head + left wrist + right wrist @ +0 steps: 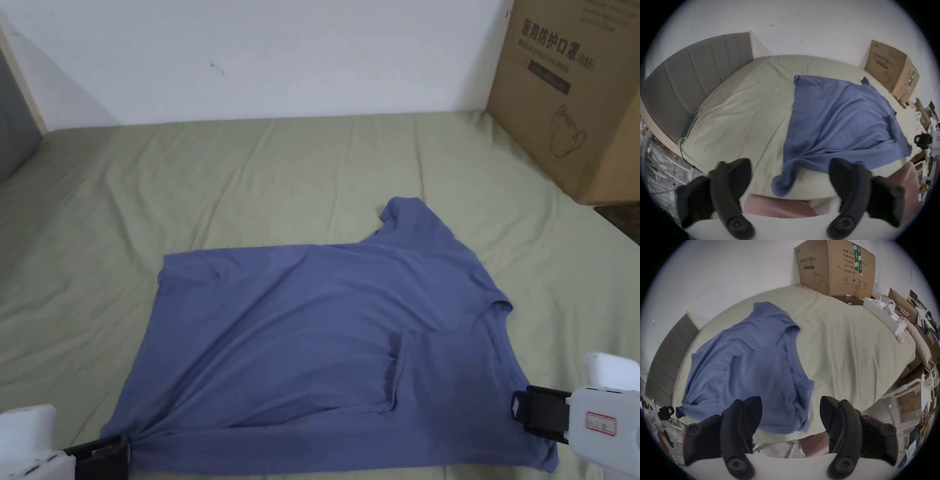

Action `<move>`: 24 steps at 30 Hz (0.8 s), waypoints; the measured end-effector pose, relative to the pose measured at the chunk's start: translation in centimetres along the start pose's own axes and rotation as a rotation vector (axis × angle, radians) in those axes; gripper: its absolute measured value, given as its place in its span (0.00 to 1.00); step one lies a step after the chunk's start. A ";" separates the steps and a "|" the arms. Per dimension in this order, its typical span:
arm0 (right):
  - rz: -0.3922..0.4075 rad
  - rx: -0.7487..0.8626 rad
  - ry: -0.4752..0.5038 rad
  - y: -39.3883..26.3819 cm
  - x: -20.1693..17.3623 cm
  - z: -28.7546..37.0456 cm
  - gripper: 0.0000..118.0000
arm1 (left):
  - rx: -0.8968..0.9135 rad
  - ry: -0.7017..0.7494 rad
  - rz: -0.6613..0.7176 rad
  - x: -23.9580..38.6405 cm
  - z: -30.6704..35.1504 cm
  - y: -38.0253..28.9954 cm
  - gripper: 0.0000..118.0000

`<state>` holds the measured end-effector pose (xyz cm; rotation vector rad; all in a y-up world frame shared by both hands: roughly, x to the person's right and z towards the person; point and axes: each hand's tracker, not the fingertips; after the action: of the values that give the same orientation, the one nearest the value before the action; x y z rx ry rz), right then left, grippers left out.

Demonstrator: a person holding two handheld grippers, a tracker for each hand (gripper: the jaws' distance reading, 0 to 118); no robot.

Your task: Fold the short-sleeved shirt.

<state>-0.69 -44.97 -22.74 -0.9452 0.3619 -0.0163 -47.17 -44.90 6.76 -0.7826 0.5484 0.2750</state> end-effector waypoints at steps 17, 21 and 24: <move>0.018 -0.032 0.017 -3.7 -2.1 -0.2 0.05 | -0.058 -0.015 0.054 -1.7 -2.5 -0.9 0.89; 0.029 -0.050 0.003 -3.9 -1.9 -0.6 0.05 | -0.130 -0.061 0.089 -1.9 -5.3 -0.5 0.46; 0.016 -0.058 0.007 -4.1 -1.7 -0.6 0.05 | -0.195 -0.084 0.052 -1.4 -6.0 -0.9 0.01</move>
<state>-1.85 -47.58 -19.24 -0.9998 0.3781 0.0053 -50.11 -49.90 4.55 -0.9421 0.4676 0.4115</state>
